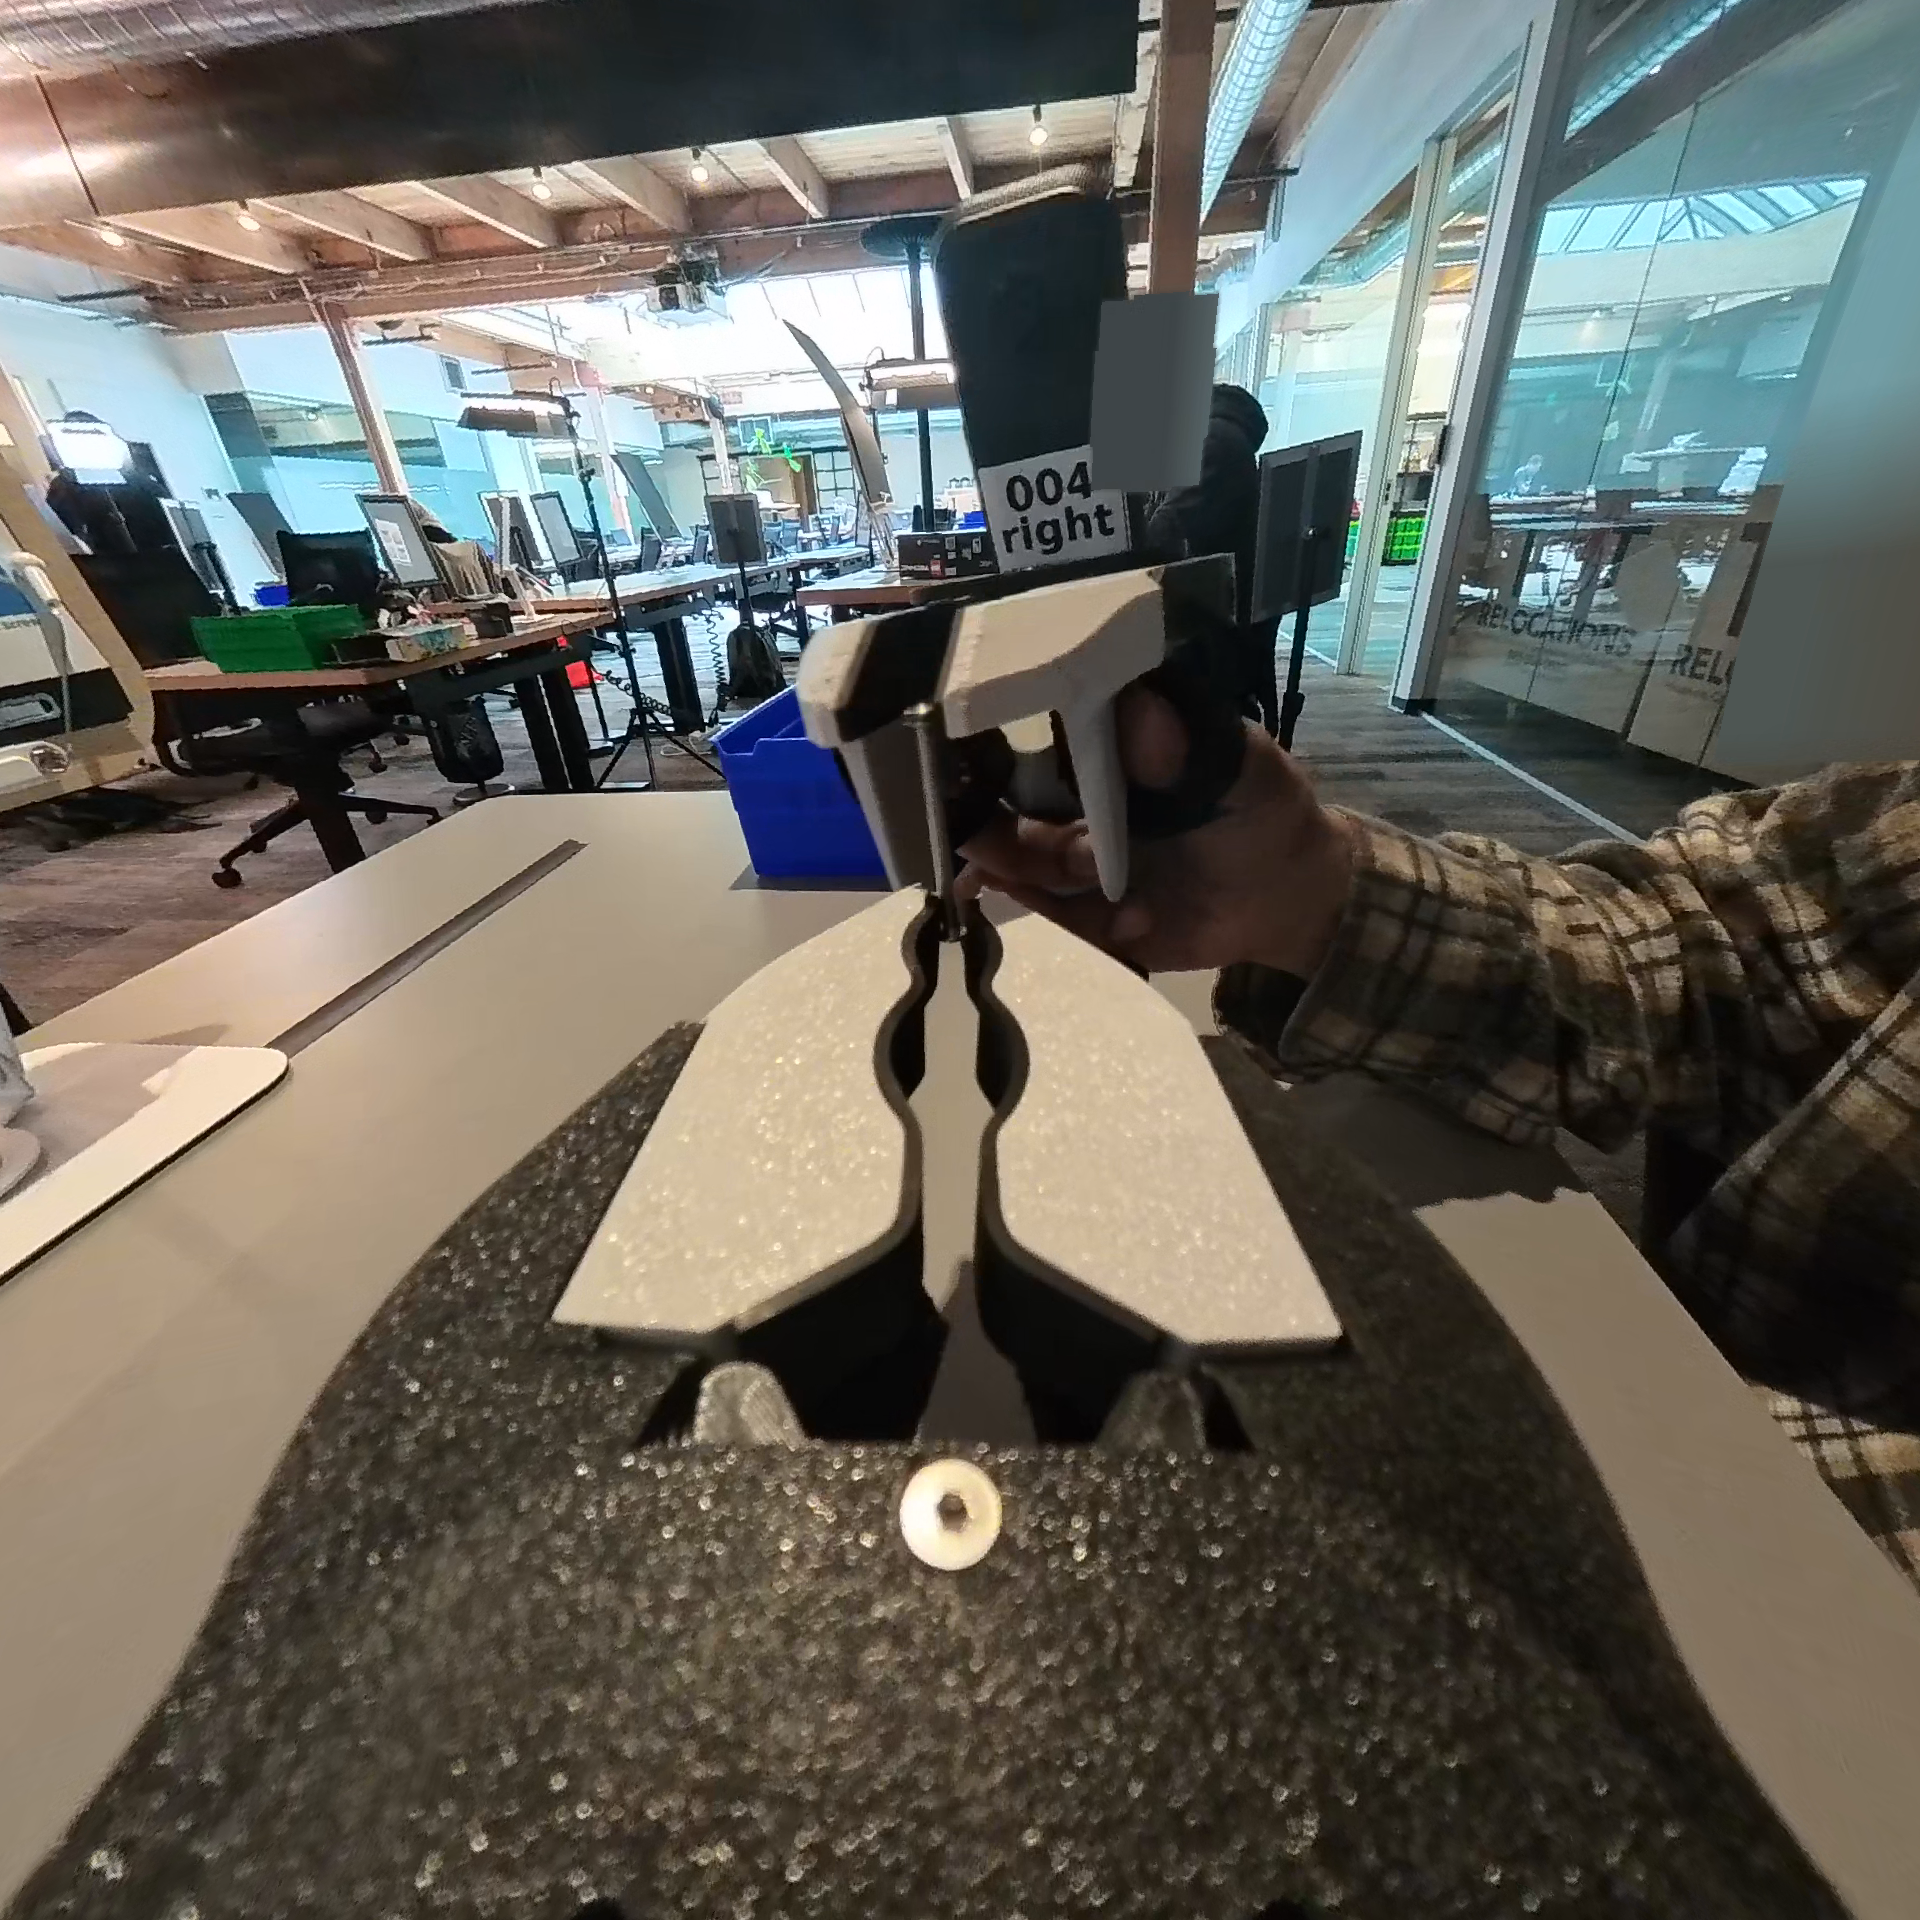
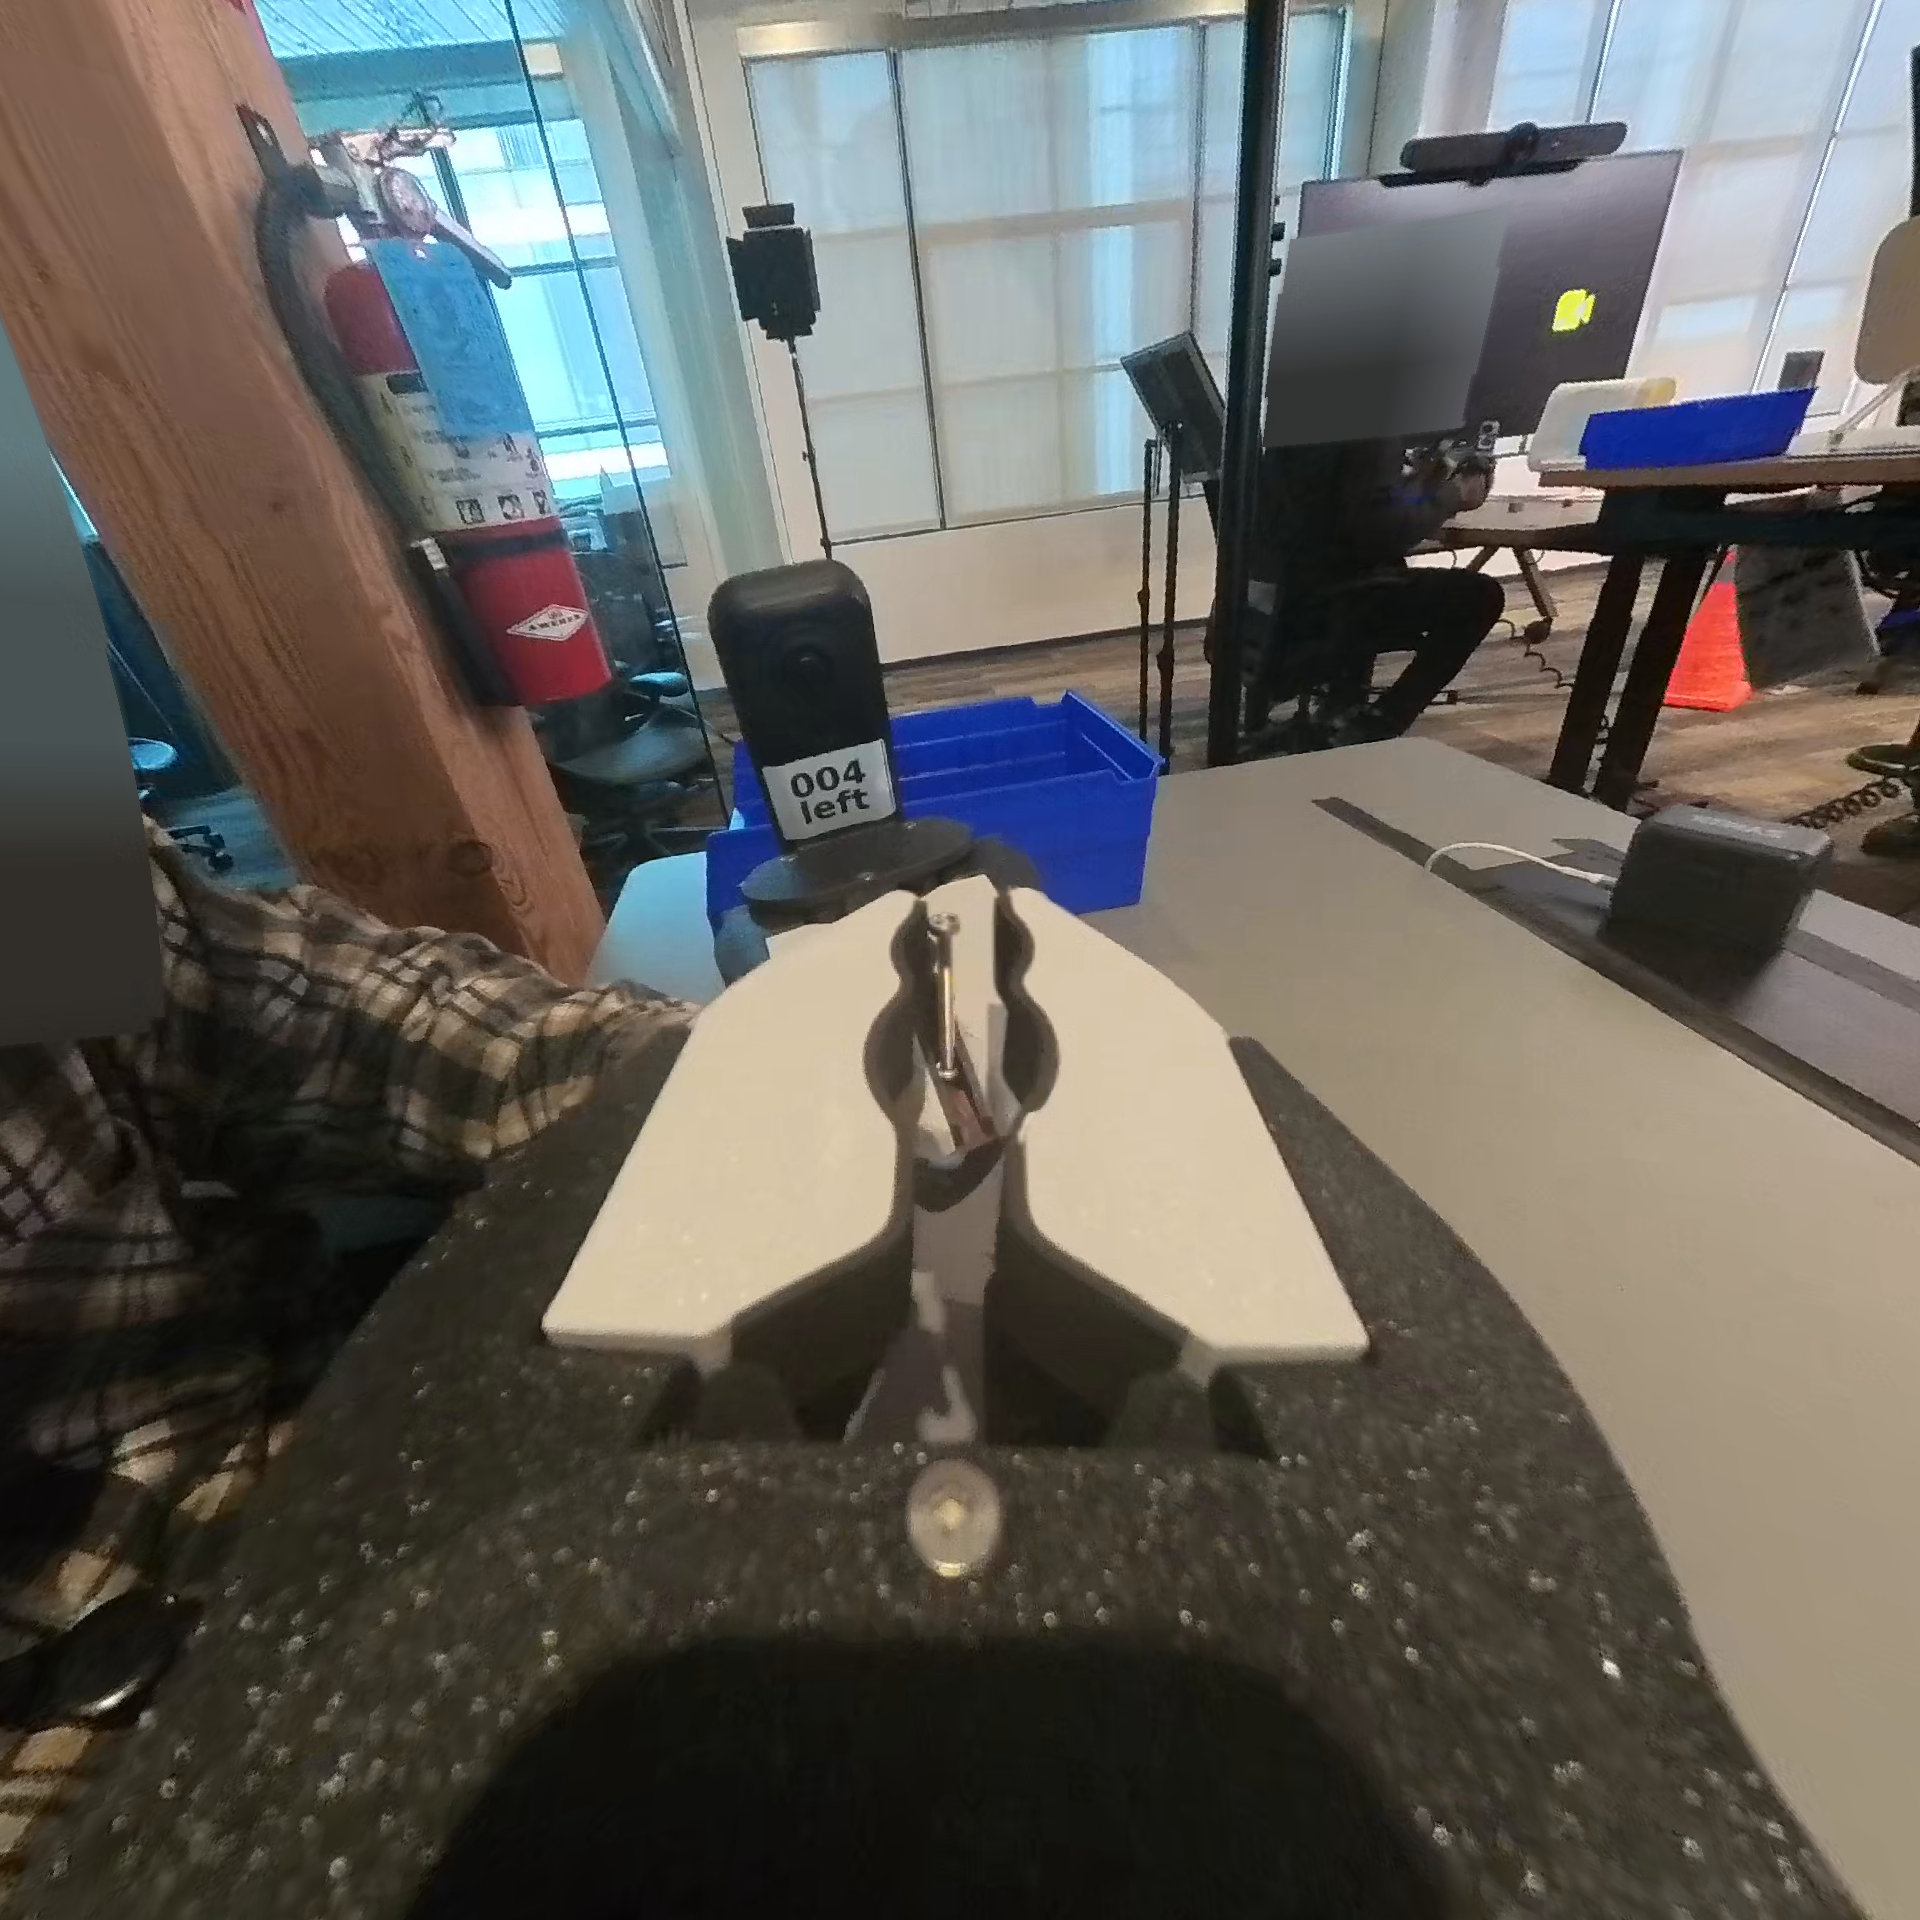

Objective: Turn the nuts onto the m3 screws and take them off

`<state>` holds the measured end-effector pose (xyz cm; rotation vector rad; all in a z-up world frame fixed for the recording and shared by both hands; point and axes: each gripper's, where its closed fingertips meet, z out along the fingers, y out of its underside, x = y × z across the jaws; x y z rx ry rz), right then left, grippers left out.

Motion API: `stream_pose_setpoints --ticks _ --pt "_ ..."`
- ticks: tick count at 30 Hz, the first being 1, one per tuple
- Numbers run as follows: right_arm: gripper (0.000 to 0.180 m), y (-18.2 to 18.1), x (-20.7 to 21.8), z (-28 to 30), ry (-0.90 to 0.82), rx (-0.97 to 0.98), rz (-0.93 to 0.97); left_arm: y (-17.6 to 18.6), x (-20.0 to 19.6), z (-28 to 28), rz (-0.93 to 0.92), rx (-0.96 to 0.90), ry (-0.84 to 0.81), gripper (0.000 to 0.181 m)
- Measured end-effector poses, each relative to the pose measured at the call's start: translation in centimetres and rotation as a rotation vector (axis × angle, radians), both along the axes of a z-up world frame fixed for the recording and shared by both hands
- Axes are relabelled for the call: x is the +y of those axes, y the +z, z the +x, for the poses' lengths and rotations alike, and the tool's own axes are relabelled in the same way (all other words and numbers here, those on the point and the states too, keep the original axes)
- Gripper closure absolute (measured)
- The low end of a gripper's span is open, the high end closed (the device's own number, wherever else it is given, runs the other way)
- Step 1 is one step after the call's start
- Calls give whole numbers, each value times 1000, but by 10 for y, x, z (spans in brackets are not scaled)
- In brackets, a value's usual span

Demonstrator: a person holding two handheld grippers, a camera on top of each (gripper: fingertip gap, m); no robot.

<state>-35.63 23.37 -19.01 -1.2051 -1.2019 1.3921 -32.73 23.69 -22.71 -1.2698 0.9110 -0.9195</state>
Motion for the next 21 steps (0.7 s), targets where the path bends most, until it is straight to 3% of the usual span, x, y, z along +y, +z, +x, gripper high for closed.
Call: stream_pose_setpoints --ticks 21 --pt "156 2 3 5 -7 25 -14 2 0 -2 8 -10 3 177"
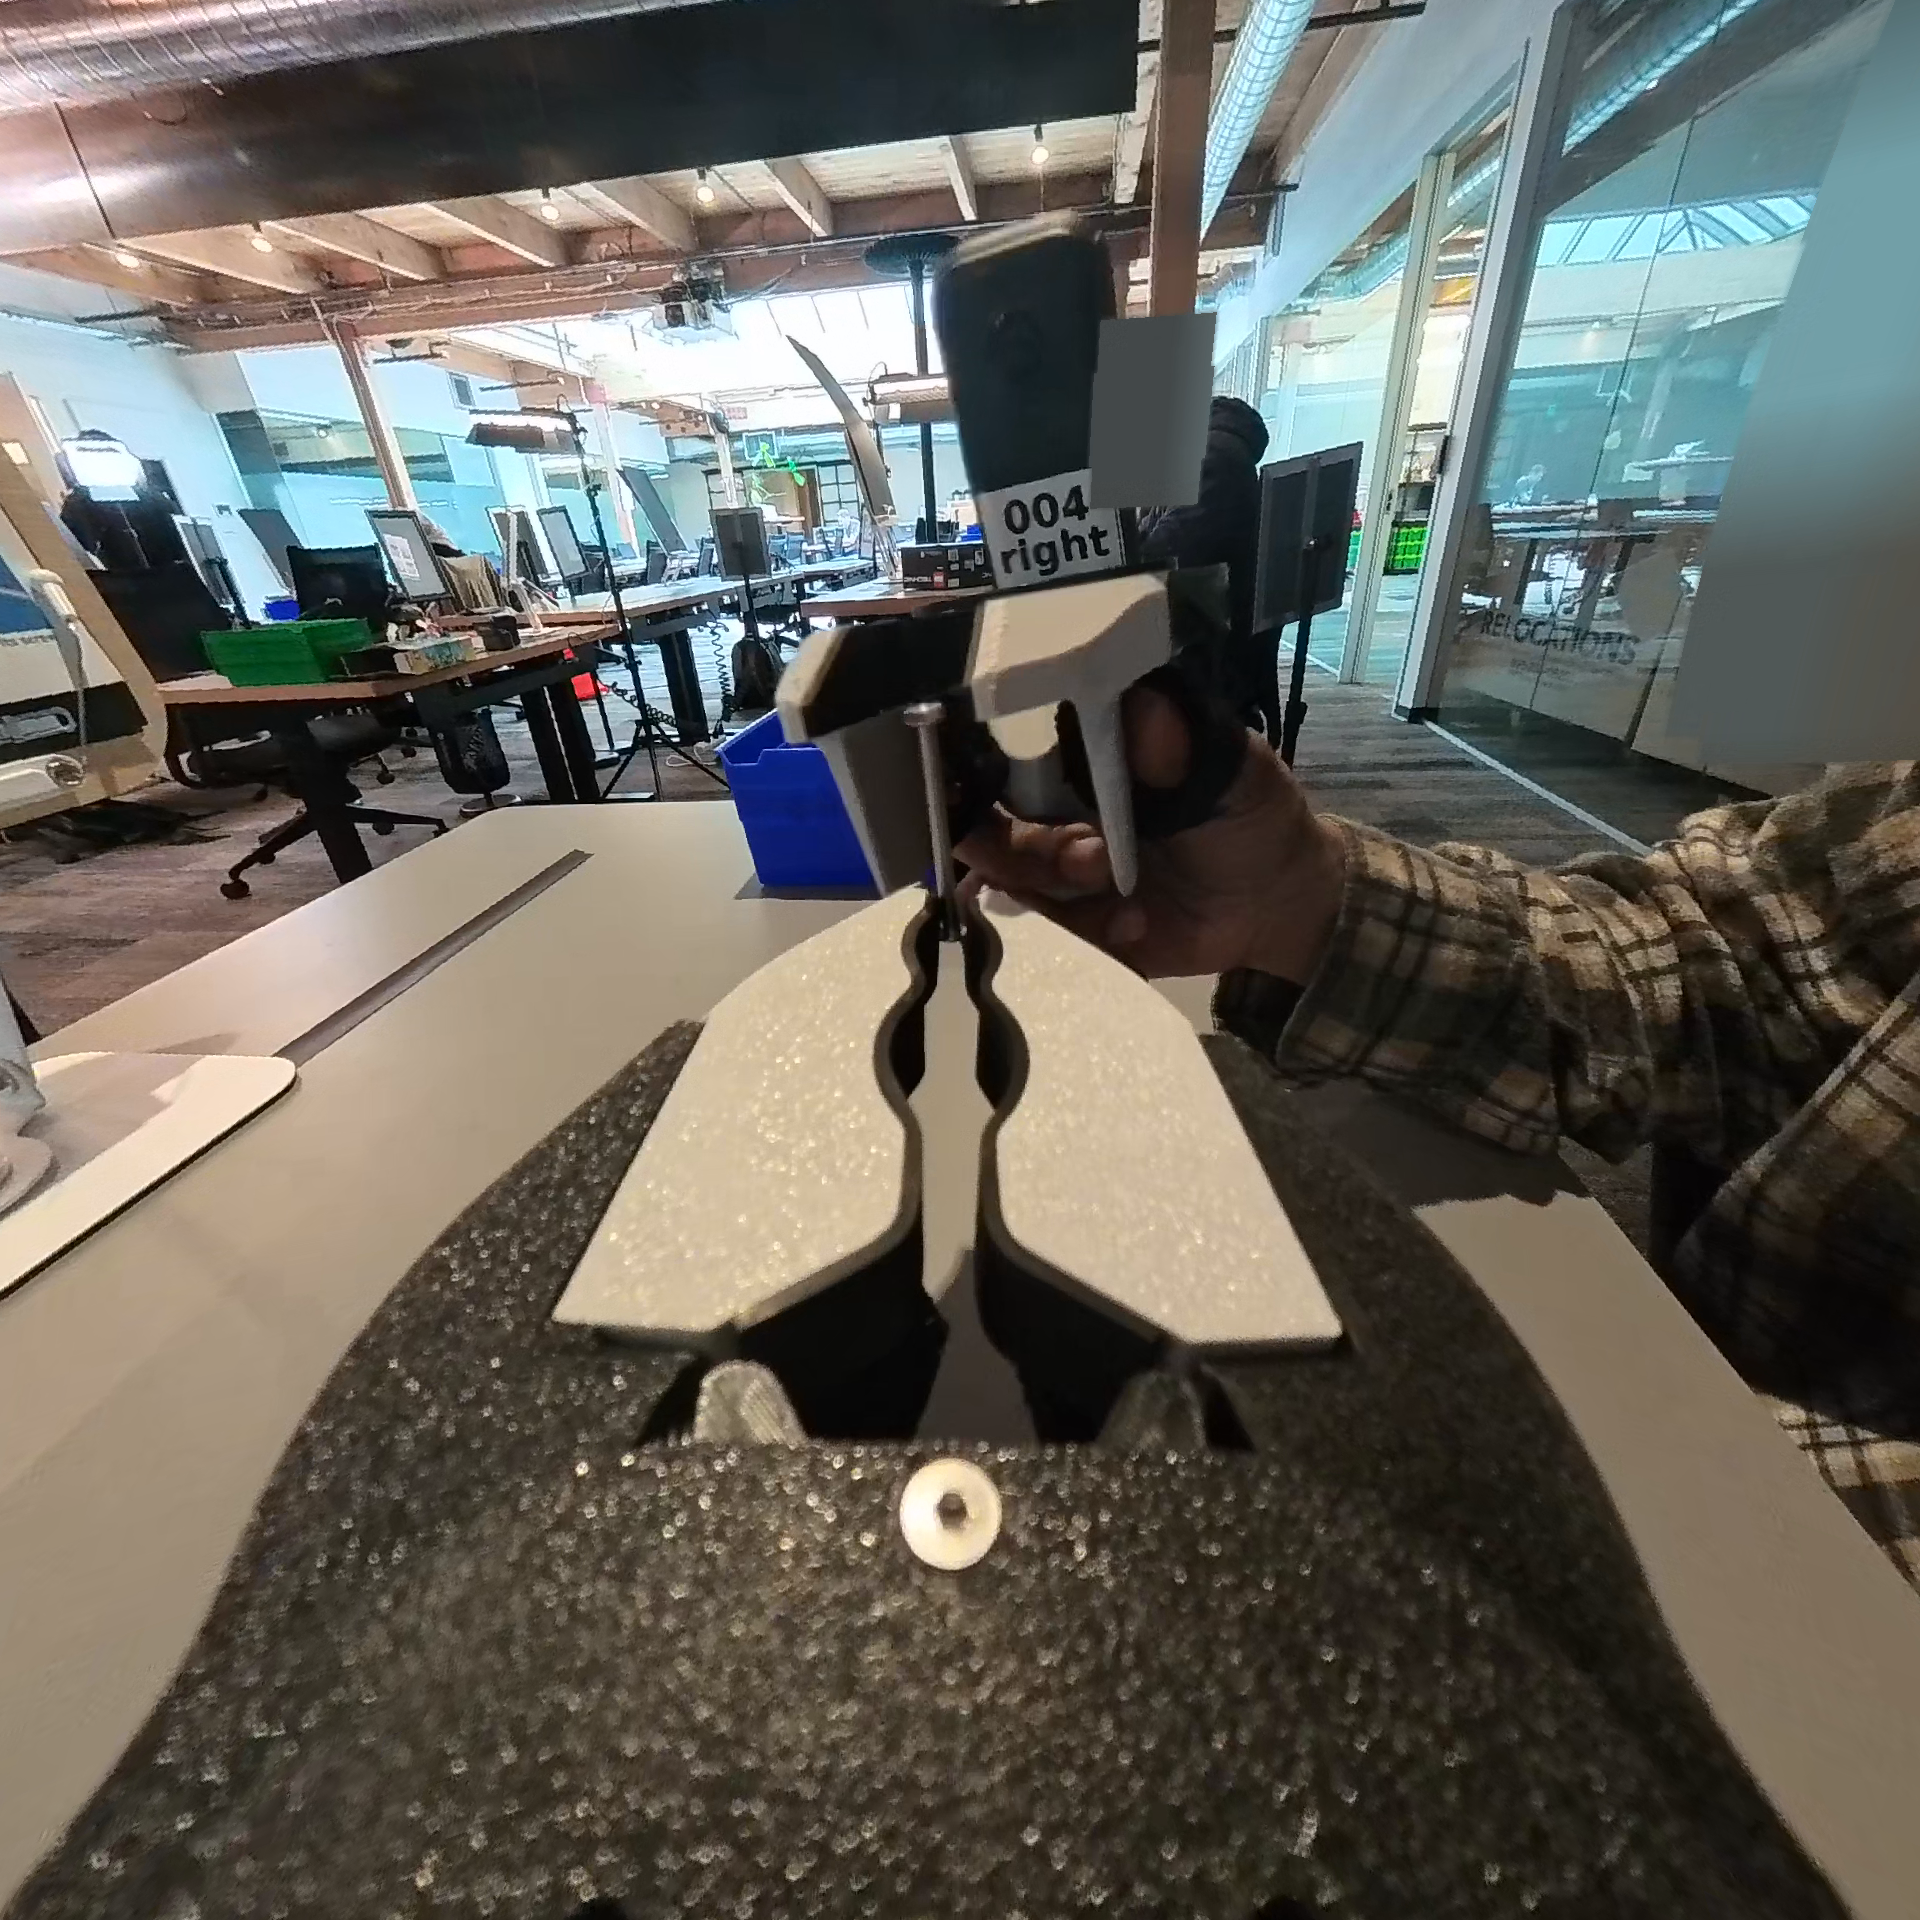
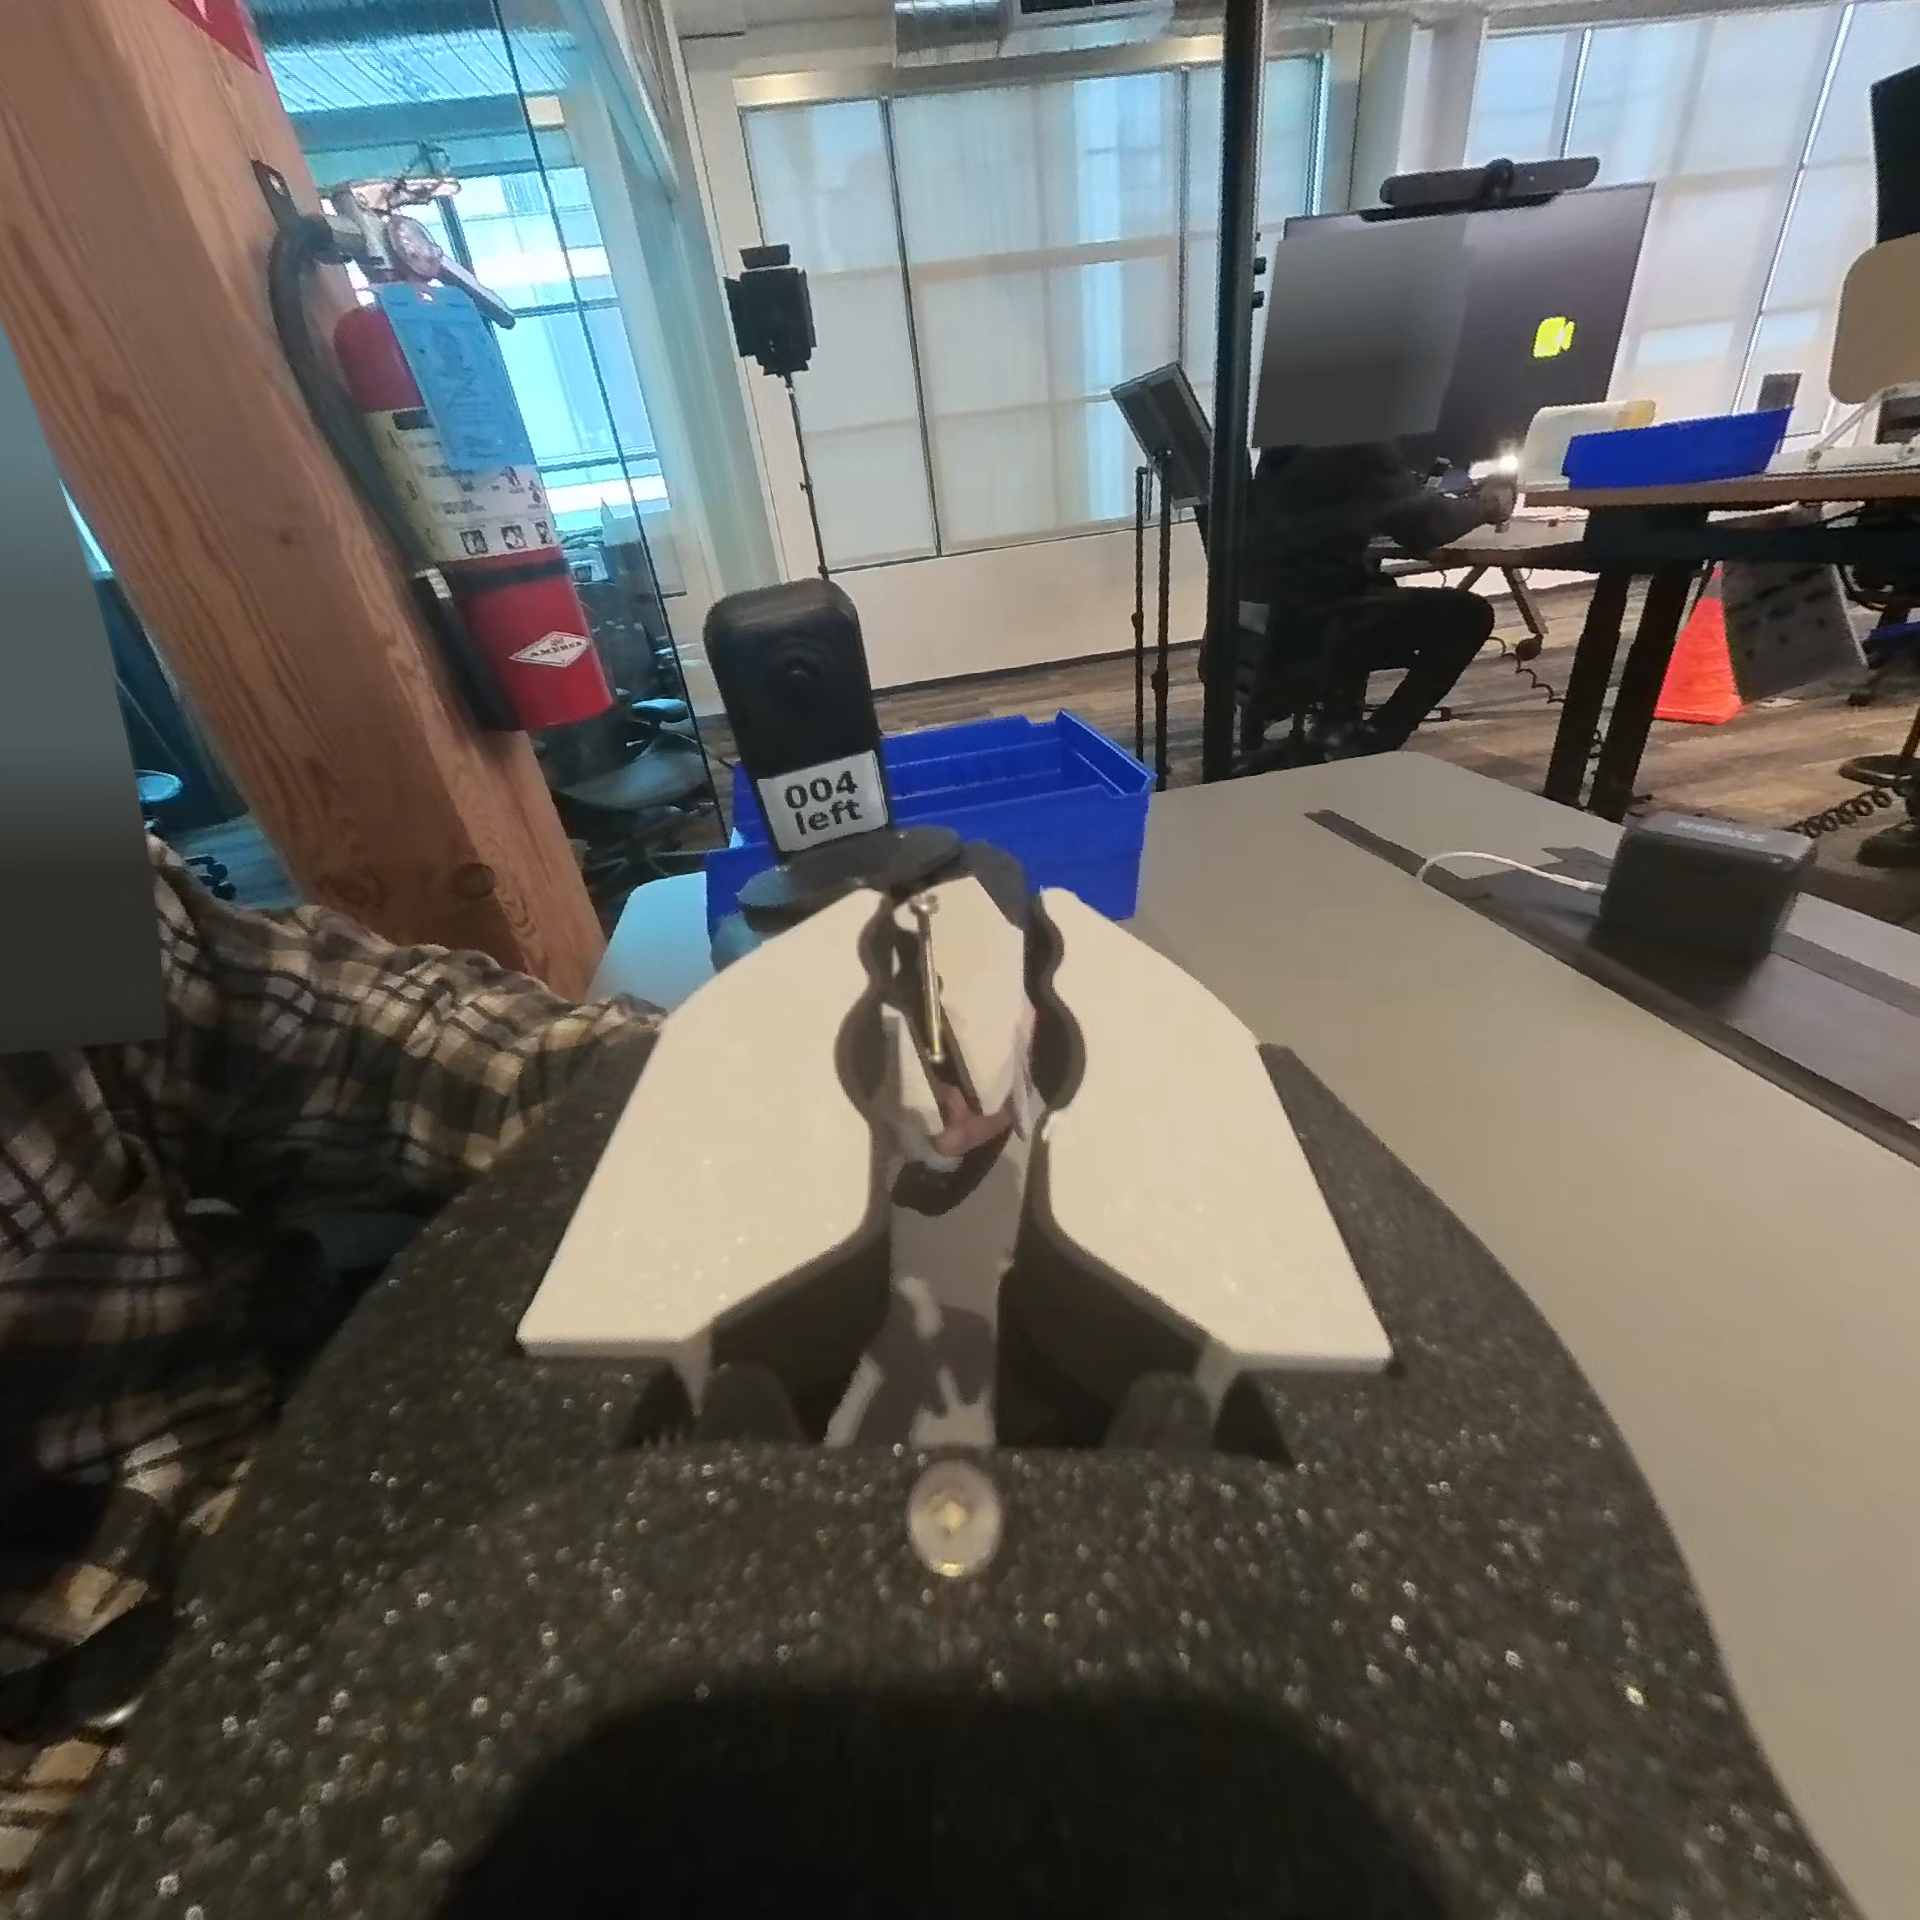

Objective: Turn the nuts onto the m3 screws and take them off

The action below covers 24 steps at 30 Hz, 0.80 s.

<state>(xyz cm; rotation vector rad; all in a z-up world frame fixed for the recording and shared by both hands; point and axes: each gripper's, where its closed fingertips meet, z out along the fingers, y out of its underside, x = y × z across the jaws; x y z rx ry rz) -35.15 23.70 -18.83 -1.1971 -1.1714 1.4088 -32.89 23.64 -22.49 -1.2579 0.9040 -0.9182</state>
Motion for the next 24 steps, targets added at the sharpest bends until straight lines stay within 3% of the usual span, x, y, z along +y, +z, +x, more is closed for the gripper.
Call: stream_pose_setpoints --ticks 24 --pt "154 0 1 3 -23 -3 19 1 0 0 5 5 1 177"
